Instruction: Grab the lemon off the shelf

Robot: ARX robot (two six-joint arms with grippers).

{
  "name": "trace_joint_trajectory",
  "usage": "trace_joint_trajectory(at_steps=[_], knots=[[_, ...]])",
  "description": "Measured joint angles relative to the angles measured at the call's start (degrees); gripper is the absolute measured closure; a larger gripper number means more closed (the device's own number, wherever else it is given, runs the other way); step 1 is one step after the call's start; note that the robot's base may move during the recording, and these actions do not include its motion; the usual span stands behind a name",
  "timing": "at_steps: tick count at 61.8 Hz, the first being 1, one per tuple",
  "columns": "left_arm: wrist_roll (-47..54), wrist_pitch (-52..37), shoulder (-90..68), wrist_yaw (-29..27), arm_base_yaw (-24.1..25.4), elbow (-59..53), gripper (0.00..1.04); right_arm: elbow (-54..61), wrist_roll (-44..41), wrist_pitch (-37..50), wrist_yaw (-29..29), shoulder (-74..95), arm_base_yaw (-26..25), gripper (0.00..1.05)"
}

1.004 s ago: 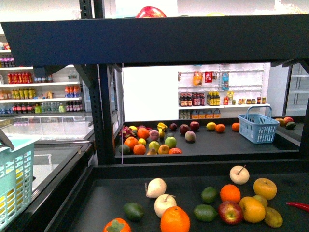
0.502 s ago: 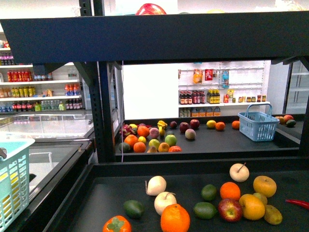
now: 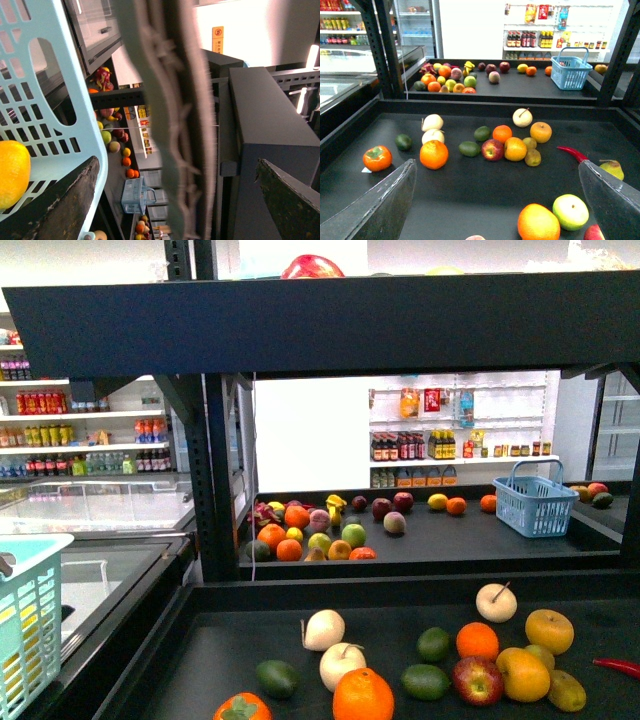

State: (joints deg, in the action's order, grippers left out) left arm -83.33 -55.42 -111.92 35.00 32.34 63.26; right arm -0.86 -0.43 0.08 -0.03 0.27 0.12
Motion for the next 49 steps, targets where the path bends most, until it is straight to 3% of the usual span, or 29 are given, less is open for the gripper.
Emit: trace_joint_trajectory(at_steps=[18, 24, 37, 45, 49], knots=[[7.7, 15.6, 9.6, 0.9, 0.8, -3.5, 0.08, 0.0, 0.0, 0.0, 0.0, 0.0, 0.0, 0.07], [14.4, 27.3, 15.6, -0.3, 0.5, -4.0, 0.08, 0.0, 0.0, 0.0, 0.0, 0.0, 0.0, 0.07], [40.5, 57.5, 32.9, -11.3, -2.5, -4.7, 0.08, 0.0, 0.0, 0.0, 0.0, 0.0, 0.0, 0.07], [55.5, 64.0, 45.5, -15.3, -6.8, -9.4, 0.09, 0.0, 0.0, 0.0, 0.0, 0.0, 0.0, 0.07], [65.7, 51.6, 53.2, -15.3, -10.3, -17.5, 0.21, 0.0, 0.0, 0.0, 0.0, 0.0, 0.0, 0.07]])
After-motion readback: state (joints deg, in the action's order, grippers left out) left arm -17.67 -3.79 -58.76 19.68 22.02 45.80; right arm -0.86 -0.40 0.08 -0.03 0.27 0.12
